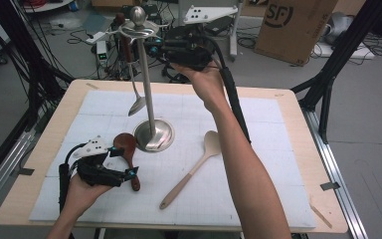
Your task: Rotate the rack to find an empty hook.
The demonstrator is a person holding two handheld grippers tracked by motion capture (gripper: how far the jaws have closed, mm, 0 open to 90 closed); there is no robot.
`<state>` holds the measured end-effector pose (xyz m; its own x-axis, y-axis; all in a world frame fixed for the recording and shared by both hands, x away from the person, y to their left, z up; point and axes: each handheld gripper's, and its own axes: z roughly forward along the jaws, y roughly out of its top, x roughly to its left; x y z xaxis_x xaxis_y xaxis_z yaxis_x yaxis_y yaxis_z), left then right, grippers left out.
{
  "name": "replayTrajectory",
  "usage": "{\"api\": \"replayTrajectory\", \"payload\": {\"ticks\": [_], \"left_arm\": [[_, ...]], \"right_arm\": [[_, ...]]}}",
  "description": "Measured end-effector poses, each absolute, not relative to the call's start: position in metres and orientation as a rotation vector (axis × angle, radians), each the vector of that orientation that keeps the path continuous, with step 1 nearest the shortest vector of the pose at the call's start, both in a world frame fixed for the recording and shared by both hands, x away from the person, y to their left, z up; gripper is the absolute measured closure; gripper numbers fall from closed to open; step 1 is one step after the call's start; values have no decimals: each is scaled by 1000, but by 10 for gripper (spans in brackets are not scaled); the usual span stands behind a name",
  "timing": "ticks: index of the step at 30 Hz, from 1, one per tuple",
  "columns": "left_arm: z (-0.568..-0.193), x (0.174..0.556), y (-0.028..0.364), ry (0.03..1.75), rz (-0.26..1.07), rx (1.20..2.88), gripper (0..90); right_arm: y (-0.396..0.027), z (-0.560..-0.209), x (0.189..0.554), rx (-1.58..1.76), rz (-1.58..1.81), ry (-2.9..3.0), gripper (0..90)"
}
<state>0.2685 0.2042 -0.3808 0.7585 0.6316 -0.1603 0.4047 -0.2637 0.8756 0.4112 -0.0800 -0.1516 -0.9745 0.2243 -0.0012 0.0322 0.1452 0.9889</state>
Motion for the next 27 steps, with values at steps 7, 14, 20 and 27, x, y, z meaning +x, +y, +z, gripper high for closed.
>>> {"api": "replayTrajectory", "payload": {"ticks": [7, 14, 20, 27], "left_arm": [[-381, 269, 204, 793, 269, 1897, 147], [-381, 269, 205, 791, 272, 1898, 147], [-381, 269, 204, 792, 269, 1898, 147], [-381, 269, 206, 791, 270, 1896, 147]], "right_arm": [[-96, -156, 414, 274, 1941, 2246, 895], [-113, -155, 419, 319, 1938, 2216, 895], [-120, -152, 424, 348, 1936, 2193, 895], [-112, -152, 426, 336, 1951, 2195, 895]]}}
